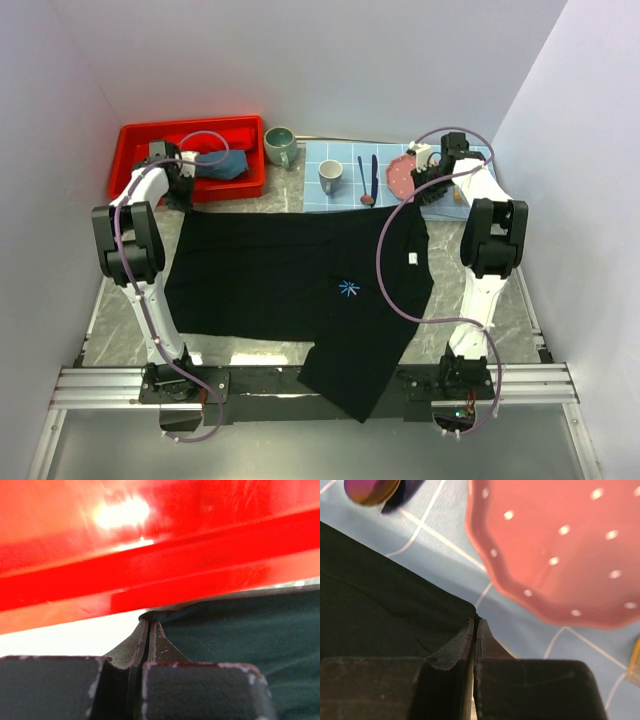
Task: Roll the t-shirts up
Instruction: Fold the T-shirt at the center of the board.
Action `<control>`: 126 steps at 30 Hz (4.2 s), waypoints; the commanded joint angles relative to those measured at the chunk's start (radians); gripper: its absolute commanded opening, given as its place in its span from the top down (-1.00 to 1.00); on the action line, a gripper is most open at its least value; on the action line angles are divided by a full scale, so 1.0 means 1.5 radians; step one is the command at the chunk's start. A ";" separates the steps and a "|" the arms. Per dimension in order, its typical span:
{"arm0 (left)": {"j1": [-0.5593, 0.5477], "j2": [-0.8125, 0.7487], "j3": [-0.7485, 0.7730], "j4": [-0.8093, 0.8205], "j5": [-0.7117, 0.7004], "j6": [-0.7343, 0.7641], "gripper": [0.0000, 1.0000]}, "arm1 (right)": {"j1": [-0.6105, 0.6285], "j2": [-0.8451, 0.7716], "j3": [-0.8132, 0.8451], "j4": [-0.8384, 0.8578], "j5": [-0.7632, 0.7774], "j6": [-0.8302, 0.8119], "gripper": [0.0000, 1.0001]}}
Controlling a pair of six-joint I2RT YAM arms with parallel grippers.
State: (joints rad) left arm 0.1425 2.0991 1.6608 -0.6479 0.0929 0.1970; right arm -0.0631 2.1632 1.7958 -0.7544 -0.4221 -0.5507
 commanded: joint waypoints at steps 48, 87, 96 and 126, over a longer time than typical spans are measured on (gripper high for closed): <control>0.009 -0.273 -0.170 0.029 0.045 0.183 -0.23 | 0.107 -0.454 -0.346 -0.035 -0.134 -0.316 -0.26; 0.070 -0.509 -0.383 0.088 0.026 0.094 -0.27 | 0.928 -0.660 -0.857 0.224 -0.126 -0.399 0.13; 0.076 -0.481 -0.356 0.088 0.026 0.090 -0.27 | 0.936 -0.742 -0.895 0.192 -0.131 -0.393 0.20; 0.272 -0.344 -0.410 -0.151 0.182 0.191 0.07 | 0.756 -0.878 -0.845 0.150 -0.002 -0.130 1.00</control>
State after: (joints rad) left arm 0.4927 1.5295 1.0214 -0.7959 0.2794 0.4042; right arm 1.1519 0.8581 0.5026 -0.5762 -0.4362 -0.8516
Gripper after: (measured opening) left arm 0.465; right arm 0.010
